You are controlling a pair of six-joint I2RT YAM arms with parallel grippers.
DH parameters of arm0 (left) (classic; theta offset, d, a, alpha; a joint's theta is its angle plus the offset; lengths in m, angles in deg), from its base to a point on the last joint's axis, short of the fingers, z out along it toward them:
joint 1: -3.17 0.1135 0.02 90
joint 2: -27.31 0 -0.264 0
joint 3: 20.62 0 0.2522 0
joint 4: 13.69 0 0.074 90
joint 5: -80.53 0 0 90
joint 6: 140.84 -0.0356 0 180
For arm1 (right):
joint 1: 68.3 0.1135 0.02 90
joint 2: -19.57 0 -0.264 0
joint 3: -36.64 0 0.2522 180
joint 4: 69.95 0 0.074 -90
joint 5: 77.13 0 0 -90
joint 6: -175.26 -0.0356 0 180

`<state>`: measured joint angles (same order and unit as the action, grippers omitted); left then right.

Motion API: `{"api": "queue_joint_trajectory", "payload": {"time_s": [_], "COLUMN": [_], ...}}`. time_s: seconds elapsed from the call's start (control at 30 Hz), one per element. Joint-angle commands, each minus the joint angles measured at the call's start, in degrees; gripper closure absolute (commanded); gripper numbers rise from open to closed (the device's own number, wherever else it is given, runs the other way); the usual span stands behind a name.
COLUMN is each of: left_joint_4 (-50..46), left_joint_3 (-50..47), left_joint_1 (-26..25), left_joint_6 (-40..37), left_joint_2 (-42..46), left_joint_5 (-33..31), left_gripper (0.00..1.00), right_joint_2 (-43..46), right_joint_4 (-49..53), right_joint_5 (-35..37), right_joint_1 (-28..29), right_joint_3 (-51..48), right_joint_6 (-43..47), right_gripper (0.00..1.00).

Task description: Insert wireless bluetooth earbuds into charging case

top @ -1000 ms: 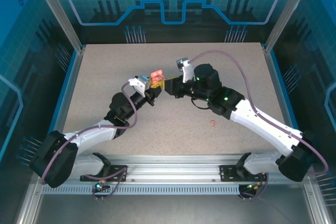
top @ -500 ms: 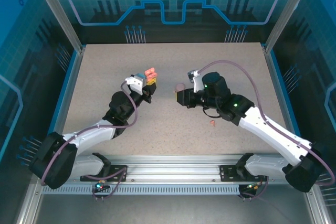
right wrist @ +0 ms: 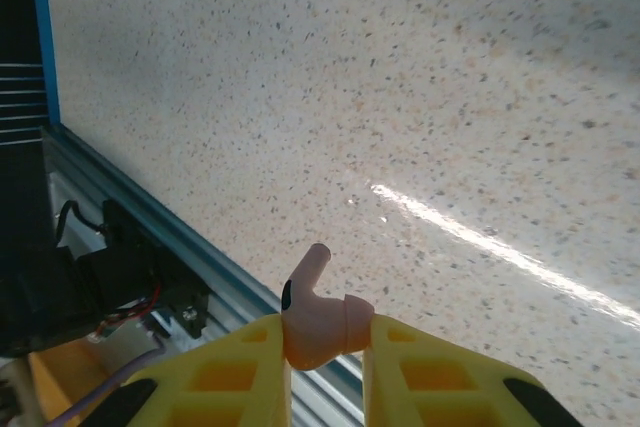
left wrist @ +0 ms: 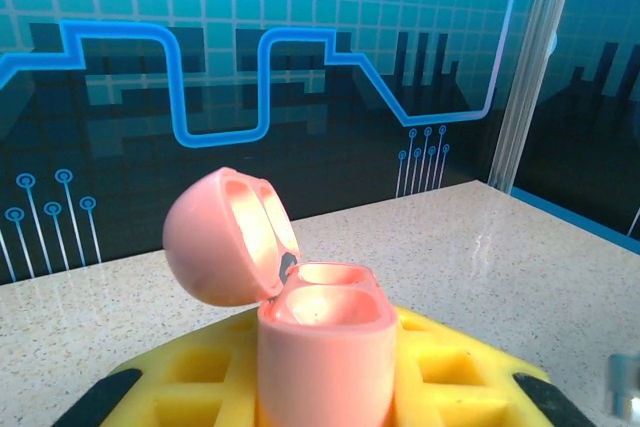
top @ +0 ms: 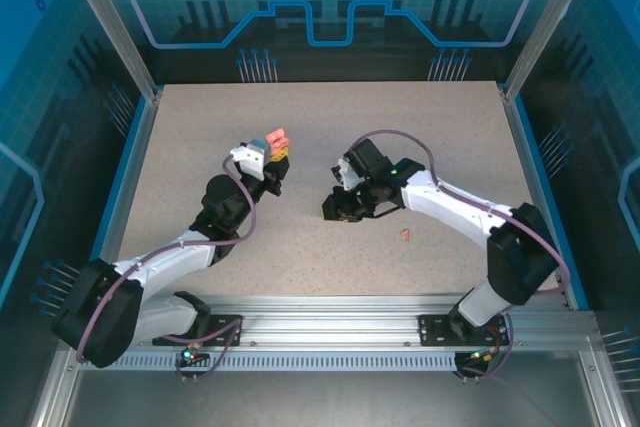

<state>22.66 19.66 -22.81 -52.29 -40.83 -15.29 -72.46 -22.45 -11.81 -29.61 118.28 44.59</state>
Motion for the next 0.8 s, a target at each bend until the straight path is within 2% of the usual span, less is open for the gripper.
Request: {"api": "queue_joint_trajectory", "payload": {"time_s": [0.0,0.33,0.77], "left_joint_4": [1.05,0.85,-0.04], "left_joint_3": [-1.01,-2.65,-3.89], "left_joint_1": [0.74,1.51,1.46], "left_joint_6": [0.31,0.73,4.03], "left_joint_2": [1.89,3.66,4.66], "left_joint_5": [-0.79,-0.52,0.76], "left_gripper": [1.00,1.00,1.00], "right_joint_2": [-4.30,-16.86,-24.76], "right_joint_4": [4.30,5.59,5.31], "right_joint_5": [-7.74,-20.00,-20.53], "right_joint_1": [-1.24,-3.39,-9.66], "right_joint_3": [2.64,6.91,8.18], "right_joint_6": [-3.18,-5.31,-4.15], "right_gripper": [0.79,0.78,0.71]}}
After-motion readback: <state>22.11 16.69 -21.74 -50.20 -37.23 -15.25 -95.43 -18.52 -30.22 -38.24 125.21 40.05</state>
